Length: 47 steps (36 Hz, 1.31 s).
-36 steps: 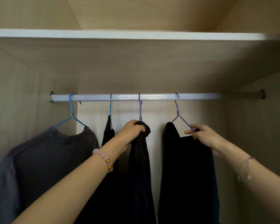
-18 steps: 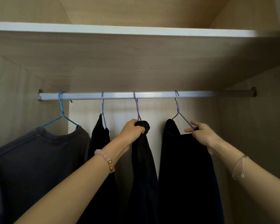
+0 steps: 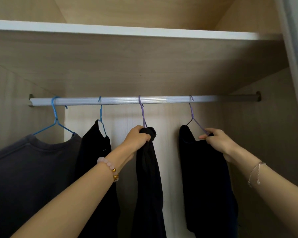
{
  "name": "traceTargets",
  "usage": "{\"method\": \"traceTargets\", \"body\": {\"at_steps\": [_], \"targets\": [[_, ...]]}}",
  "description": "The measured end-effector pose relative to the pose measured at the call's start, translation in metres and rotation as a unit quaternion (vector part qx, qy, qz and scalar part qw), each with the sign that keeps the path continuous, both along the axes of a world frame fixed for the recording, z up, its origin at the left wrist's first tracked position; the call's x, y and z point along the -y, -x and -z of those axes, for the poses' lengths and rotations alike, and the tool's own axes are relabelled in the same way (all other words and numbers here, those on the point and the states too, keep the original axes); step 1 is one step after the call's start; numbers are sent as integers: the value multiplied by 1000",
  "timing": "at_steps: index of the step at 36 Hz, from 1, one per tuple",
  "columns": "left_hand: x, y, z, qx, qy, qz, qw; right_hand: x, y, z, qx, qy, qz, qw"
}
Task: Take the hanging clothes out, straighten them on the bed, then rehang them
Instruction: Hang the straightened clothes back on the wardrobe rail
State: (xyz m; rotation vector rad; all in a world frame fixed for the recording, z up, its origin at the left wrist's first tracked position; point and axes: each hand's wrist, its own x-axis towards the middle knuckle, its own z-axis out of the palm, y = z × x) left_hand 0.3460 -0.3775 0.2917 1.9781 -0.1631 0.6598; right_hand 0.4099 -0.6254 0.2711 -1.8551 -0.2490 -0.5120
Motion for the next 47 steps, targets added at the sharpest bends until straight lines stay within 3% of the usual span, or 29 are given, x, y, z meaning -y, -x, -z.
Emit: {"method": "traceTargets", "body": {"at_steps": [13,19,23,25,31,35,39,43,47], "targets": [[13,2,-1,-25,-31,28,999,4,1,2,-8,12,-7,1000],[-2,13,-4,-38,-59,29,997,-7,16,-1,19,81,36,996],[-9,24,-5,-24,-106,18,994,-27,32,1,121,233,176,949],[-13,35,-5,10,-158,-9,987,-43,42,-2,190,255,192,928],[-42,77,-18,166,-306,-137,927,-102,75,-17,302,199,95,927],[-73,90,-30,182,-317,-241,899,-140,84,-20,263,156,-34,952],[-103,89,-27,83,-246,-247,934,-162,82,-16,173,115,-123,970],[-116,85,-8,-3,-155,-163,974,-162,78,-11,144,97,-150,973],[-119,77,8,14,-113,-133,985,-154,76,-5,139,99,-157,973]]}}
